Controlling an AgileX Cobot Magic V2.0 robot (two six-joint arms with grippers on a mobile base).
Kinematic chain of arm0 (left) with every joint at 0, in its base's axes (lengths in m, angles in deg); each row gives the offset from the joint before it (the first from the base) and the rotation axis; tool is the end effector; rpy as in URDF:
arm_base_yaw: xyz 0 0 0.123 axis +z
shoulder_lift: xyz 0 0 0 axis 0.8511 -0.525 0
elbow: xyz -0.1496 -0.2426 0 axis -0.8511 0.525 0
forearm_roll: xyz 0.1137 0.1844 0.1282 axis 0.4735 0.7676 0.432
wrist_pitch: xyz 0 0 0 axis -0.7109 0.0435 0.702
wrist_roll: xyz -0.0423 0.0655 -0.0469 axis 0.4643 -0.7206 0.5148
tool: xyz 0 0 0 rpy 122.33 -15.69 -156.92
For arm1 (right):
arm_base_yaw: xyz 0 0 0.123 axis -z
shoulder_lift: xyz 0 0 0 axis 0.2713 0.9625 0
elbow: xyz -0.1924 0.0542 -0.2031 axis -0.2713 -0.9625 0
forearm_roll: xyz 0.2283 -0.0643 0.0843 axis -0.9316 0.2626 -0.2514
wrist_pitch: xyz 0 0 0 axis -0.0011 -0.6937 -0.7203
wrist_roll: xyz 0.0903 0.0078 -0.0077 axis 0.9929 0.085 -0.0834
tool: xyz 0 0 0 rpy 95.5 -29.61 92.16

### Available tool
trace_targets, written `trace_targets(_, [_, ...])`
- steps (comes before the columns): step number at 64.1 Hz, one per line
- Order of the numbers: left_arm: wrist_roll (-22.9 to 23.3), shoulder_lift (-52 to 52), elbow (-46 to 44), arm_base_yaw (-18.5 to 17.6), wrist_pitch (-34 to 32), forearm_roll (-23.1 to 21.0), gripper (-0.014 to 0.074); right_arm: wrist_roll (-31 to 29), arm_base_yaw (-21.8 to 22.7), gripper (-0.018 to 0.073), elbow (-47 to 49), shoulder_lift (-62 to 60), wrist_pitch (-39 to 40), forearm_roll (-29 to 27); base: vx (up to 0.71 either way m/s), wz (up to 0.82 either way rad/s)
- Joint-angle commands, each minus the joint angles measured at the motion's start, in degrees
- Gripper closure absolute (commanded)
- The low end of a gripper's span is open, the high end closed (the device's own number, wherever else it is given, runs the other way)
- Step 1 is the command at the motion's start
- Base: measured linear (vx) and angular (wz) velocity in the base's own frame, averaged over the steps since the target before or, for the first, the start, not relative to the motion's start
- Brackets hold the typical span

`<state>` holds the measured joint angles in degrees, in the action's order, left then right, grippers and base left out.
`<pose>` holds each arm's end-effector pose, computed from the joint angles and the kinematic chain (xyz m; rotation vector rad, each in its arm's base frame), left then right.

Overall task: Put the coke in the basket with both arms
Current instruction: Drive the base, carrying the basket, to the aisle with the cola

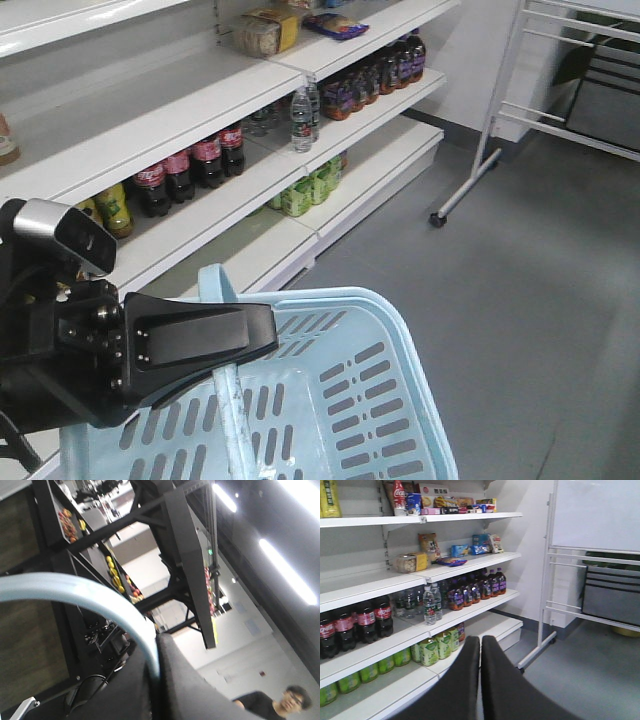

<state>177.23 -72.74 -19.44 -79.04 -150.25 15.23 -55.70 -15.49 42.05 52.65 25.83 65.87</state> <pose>0.1557 -0.1406 0.3109 0.1591 1.8140 -2.0171 0.0568 -0.0014 0.2006 0.0127 1.5402 -0.0133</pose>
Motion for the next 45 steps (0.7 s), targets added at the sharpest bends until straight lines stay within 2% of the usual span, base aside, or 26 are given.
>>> trace_targets(1, [0.1, 1.2, -1.9, -0.4, -9.3, -4.6, 0.0603, -0.2, 0.3, 0.0564, -0.5, 0.1, 3.8, 0.7, -0.11, -0.42])
trace_targets(45, [0.1, 1.2, -1.9, -0.4, -9.3, -4.6, 0.0603, -0.2, 0.3, 0.0564, -0.5, 0.1, 3.9, 0.7, -0.08, -0.37])
